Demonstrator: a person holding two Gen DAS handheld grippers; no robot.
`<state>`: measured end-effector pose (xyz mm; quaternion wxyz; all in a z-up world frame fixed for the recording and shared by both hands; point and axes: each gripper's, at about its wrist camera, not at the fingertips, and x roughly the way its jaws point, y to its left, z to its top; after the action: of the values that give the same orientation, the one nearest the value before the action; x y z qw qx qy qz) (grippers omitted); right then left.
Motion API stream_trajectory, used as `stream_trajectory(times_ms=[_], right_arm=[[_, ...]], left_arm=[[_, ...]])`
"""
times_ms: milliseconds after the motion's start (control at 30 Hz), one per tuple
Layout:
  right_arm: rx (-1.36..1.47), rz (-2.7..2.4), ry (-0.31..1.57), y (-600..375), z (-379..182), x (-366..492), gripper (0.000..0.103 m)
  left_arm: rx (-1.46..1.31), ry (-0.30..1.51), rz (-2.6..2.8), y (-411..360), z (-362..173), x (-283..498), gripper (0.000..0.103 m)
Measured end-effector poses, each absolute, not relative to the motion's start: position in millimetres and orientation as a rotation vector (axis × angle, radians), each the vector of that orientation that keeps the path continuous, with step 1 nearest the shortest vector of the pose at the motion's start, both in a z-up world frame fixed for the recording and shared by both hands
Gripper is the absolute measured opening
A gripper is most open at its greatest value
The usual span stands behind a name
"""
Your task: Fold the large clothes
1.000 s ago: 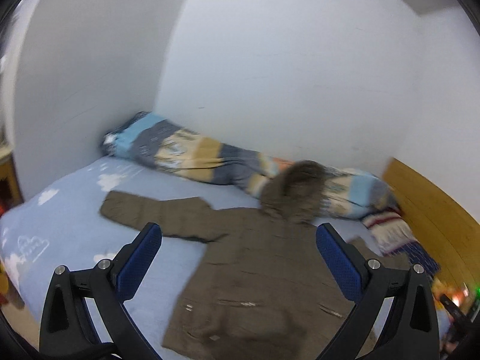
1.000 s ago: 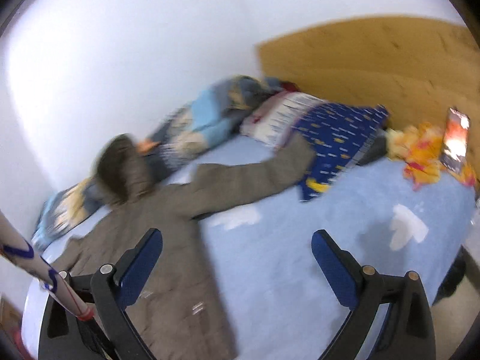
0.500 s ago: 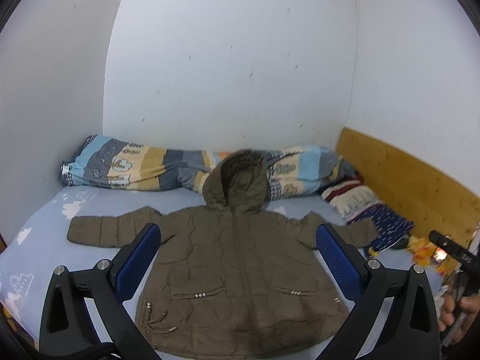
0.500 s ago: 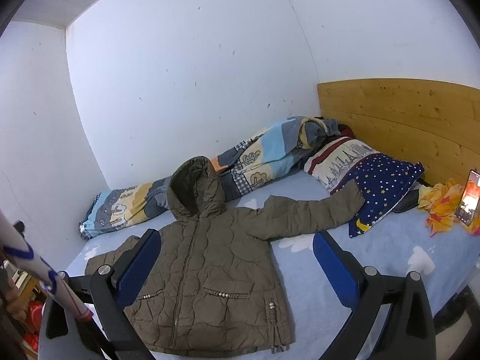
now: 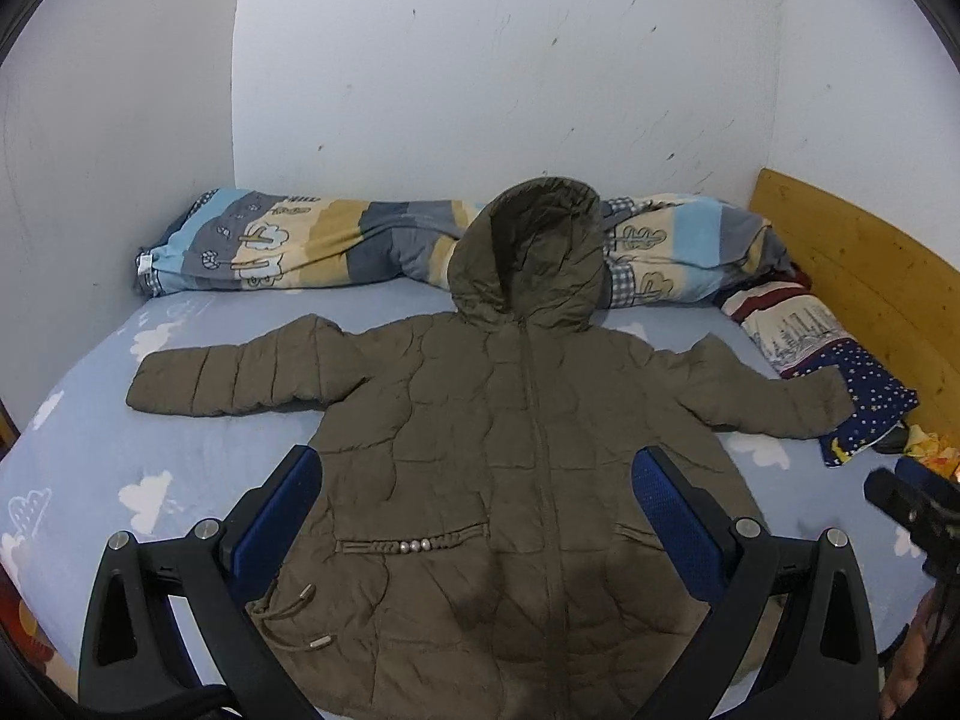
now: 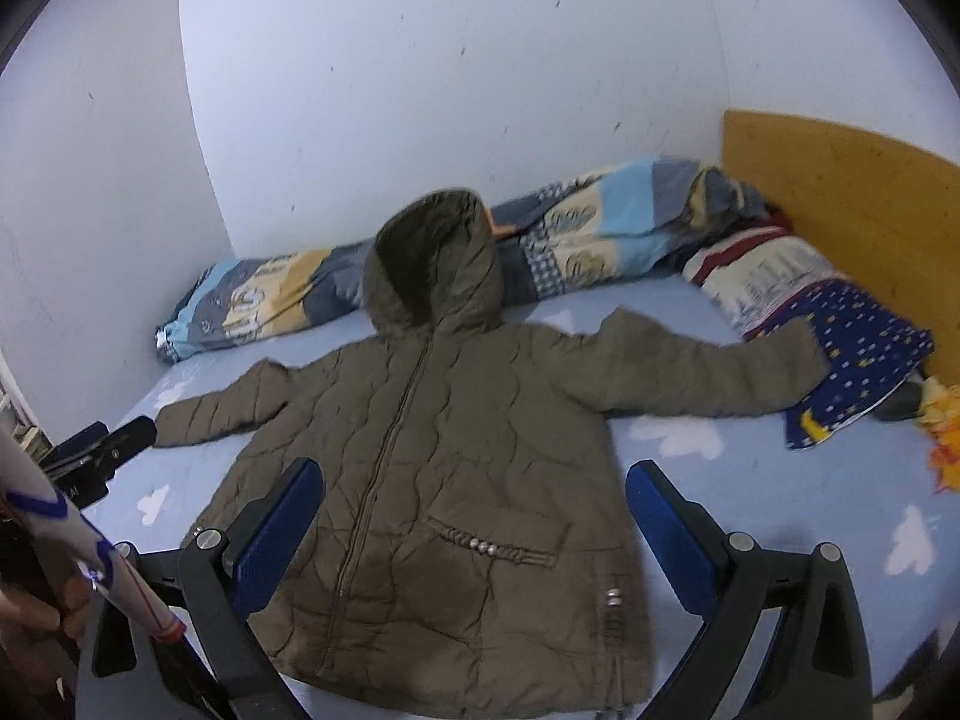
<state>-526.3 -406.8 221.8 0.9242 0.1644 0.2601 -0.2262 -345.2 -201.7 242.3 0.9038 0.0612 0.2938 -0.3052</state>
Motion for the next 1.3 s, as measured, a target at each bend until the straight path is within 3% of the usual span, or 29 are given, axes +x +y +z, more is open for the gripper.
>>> stream_trajectory(times_ms=[1000, 1300], right_arm=[[0.414, -0.479, 0.597, -435.2, 183.9, -503.9, 0.103], [0.589, -0.641, 0.521, -533.5, 193.3, -538.4, 0.103]], left_arm=[[0.213, 0.651, -0.631, -280.7, 194.0, -319.0, 0.103], [0.283, 0.613, -0.687, -301.6, 185.8, -324.6, 0.103]])
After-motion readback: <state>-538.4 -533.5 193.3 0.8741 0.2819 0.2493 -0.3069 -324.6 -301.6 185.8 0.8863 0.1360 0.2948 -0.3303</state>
